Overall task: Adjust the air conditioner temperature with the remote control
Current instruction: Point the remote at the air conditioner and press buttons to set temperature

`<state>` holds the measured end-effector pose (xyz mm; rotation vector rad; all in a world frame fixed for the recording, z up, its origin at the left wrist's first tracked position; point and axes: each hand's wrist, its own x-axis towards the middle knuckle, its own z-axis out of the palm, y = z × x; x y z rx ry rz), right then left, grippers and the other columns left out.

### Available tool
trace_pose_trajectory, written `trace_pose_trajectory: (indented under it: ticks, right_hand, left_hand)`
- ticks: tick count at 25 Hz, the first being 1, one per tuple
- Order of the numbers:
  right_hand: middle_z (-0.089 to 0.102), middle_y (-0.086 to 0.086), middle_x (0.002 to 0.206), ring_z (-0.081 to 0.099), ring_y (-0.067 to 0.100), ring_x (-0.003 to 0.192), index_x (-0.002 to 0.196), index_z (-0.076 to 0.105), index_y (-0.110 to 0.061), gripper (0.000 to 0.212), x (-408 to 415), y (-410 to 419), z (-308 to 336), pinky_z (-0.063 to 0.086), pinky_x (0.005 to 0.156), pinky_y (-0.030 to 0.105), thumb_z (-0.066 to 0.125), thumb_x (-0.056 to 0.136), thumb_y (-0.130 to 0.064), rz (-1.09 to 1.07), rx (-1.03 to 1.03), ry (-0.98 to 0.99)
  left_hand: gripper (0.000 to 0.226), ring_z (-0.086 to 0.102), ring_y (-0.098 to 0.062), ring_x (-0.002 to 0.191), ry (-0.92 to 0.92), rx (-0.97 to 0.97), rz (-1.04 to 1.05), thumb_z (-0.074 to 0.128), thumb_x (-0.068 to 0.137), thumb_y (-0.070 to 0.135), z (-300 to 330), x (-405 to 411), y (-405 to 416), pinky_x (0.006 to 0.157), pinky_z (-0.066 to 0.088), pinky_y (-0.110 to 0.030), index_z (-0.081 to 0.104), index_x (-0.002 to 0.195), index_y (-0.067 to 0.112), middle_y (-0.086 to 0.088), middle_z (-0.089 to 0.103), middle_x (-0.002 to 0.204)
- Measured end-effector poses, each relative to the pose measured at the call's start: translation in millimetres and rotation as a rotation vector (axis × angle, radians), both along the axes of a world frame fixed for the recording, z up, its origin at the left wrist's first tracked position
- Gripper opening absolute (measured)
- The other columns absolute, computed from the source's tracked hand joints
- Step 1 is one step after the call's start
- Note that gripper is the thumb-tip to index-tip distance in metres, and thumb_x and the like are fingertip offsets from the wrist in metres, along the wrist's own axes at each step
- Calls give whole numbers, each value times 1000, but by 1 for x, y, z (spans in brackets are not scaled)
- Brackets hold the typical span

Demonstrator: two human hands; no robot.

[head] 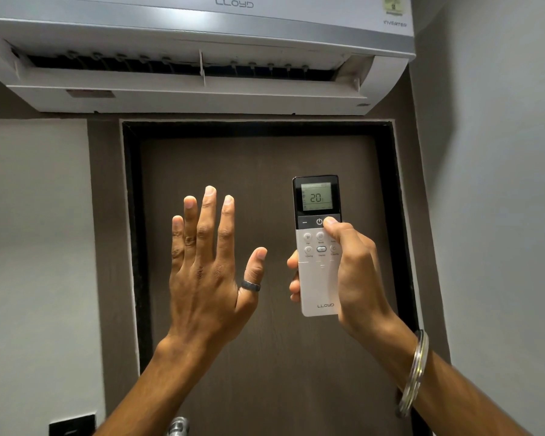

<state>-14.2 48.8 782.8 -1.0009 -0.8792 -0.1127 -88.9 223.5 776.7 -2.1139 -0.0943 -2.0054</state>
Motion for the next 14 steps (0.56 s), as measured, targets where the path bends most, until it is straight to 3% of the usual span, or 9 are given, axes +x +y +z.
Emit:
trace_pose_trajectory:
  ticks: [4, 7, 9, 12, 14]
  right_hand:
    - [78, 14, 74, 71, 30, 50, 108, 63, 4, 59, -3, -3, -1, 63, 51, 38, 48, 93, -51, -2, -26, 16]
    - [77, 12, 80, 75, 21, 52, 109, 62, -9, 39, -6, -8, -4, 62, 49, 35, 73, 94, -43, -92, -79, -35]
    - [71, 5, 90, 75, 10, 56, 111, 57, -17, 42, -3, -10, -15, 60, 49, 32, 86, 86, -33, -197, -144, -14]
    - [64, -13, 90, 69, -12, 70, 113, 42, -24, 58, 7, -17, -58, 55, 56, 18, 76, 75, -51, -377, -254, 32]
    - [68, -15, 81, 67, -16, 71, 106, 38, -32, 52, 13, -27, -117, 51, 51, 9, 69, 74, -58, -424, -347, 87]
  left_hand:
    - [79, -2, -30, 163, 13, -2, 2, 38, 102, 55, -3, 1, 1, 133, -6, -42, 23, 165, 10, -12, 8, 175]
    - [79, -2, -31, 163, 42, -14, -2, 39, 102, 55, -8, 3, -2, 133, -5, -43, 21, 165, 10, -13, 7, 175]
    - [79, -1, -33, 162, 87, -23, 3, 40, 103, 54, -22, 9, -5, 133, -4, -44, 19, 165, 9, -14, 7, 175]
    - [79, -3, -31, 163, 209, -67, -35, 39, 104, 54, -71, 23, -14, 133, -3, -44, 17, 166, 10, -13, 7, 175]
    - [80, -4, -29, 163, 347, -104, -92, 39, 103, 55, -129, 34, -24, 133, -2, -45, 15, 166, 11, -11, 5, 176]
